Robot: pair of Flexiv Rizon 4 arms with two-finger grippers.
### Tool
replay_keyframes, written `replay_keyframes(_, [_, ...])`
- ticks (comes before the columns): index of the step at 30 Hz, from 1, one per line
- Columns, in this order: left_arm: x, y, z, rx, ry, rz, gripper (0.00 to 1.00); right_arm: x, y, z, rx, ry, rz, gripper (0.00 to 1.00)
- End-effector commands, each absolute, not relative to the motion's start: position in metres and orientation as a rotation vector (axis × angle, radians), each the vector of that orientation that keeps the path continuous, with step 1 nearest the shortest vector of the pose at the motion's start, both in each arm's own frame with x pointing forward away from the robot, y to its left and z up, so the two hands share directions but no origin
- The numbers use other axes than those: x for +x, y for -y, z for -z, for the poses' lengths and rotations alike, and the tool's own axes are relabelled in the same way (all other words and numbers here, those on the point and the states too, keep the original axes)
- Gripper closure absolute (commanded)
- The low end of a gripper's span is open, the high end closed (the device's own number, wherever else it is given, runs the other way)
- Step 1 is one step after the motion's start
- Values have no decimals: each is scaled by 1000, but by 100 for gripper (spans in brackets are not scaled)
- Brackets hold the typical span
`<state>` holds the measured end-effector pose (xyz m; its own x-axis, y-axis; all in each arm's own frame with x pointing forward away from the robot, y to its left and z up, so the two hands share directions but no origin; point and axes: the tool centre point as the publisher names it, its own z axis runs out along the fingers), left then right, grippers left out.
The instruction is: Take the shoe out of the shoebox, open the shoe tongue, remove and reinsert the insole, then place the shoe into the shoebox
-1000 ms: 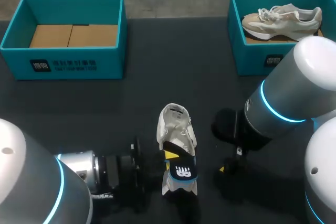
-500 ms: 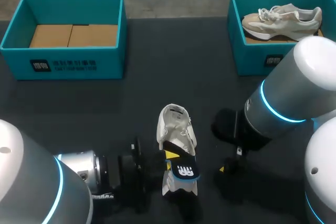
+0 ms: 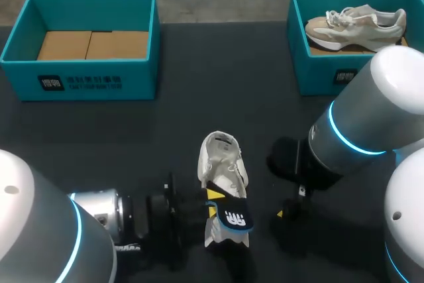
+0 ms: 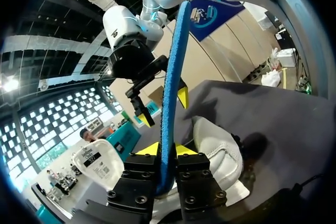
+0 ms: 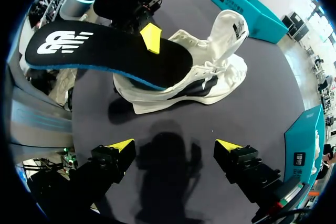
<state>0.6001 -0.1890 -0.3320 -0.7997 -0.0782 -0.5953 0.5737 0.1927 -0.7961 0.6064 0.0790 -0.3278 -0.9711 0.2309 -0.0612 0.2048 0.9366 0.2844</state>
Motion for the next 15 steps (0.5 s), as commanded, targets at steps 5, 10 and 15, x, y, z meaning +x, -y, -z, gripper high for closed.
replay_keyframes(5, [597, 185, 319, 473, -1987, 1637, 81, 605, -79, 329, 339, -2996, -427, 0])
replay_keyframes(10, [595, 187, 315, 511, -2019, 1613, 77, 605, -79, 329, 339, -2996, -427, 0])
replay_keyframes(15, [593, 190, 313, 547, -2038, 1598, 73, 605, -79, 329, 339, -2996, -427, 0])
